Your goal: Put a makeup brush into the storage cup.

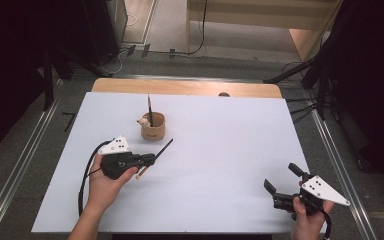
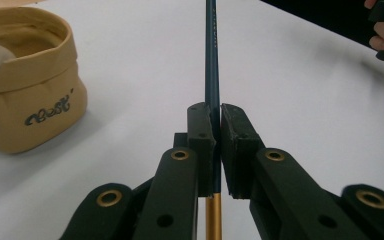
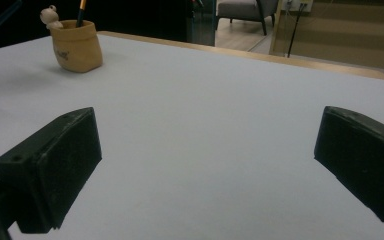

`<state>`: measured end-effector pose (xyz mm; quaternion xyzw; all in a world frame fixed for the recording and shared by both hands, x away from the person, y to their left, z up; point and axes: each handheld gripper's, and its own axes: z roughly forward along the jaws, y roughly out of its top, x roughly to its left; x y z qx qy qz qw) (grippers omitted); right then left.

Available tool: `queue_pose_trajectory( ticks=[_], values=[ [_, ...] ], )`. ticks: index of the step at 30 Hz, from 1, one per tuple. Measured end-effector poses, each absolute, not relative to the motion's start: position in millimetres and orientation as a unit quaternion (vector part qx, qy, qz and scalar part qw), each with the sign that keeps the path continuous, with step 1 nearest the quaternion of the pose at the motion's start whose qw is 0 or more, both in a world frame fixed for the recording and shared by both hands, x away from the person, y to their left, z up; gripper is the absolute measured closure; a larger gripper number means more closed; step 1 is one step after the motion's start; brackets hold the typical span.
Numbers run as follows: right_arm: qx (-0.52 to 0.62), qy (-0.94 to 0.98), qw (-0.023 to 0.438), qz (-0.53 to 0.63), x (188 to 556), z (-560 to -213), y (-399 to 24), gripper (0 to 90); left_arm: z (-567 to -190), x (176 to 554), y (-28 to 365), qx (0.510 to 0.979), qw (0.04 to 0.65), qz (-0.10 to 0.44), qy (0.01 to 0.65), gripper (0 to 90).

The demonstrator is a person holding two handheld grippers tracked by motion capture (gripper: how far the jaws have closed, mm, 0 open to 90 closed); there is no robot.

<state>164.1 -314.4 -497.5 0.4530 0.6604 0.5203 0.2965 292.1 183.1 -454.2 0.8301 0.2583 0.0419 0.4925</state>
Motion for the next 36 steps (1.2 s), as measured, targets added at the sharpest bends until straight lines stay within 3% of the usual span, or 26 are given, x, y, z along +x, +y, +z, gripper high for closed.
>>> queue_pose_trajectory(
  ticks=[26, 36],
  values=[
    [0.404, 0.693, 0.273, 0.531, 209.9, -448.5, -220.7, 0.0, -456.5, 282.8, 162.9, 0.795, 0.558, 0.023, 0.237, 84.7],
    [0.402, 0.695, 0.244, 0.544, 221.2, -442.8, -191.3, 0.0, -458.2, 279.5, 154.3, 0.783, 0.577, 0.012, 0.232, 84.7]
  ],
)
